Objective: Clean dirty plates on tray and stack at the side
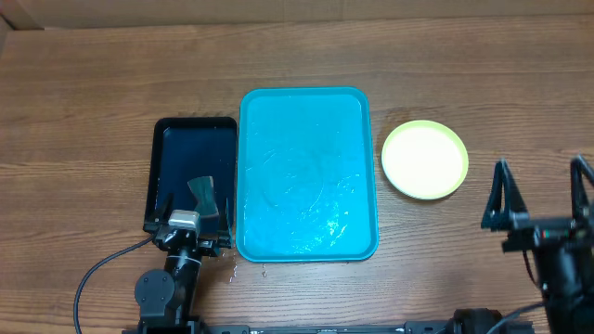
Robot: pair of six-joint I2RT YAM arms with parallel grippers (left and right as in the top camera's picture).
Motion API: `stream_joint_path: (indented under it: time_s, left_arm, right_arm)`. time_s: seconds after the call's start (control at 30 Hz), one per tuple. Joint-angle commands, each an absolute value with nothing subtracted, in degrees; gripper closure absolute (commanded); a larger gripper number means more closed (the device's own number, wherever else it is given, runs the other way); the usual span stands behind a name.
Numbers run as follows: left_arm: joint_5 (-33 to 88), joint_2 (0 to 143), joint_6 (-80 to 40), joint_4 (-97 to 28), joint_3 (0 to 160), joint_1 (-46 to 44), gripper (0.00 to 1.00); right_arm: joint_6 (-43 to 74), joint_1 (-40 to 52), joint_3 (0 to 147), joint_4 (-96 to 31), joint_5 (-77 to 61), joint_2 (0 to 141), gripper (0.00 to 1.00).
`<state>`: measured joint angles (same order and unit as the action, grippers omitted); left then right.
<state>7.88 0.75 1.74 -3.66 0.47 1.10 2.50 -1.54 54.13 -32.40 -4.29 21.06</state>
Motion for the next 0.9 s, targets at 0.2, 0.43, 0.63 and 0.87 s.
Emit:
stream_joint_path:
  time_s: [0.2, 0.43, 0.63, 0.87]
  left_arm:
    - [7.27, 0.25, 3.03, -3.84, 0.27, 0.93, 0.0]
    - [7.29, 0.25, 3.03, -3.84, 0.27, 0.93, 0.0]
    - [7.27, 0.25, 3.03, -3.84, 0.27, 0.93, 0.0]
    - [7.27, 0.25, 3.03, -3.84, 0.27, 0.93, 0.0]
  right_arm:
    - [2.11, -2.0, 38.11, -17.39, -11.84, 10.68, 0.0]
    - [2.13, -2.0, 25.58, -7.16, -14.22, 4.64, 0.0]
    - [6.74, -2.52, 15.51, 2.83, -14.24, 0.47, 0.0]
    - [12.25, -3.14, 5.52, 15.16, -13.34, 0.21, 0.0]
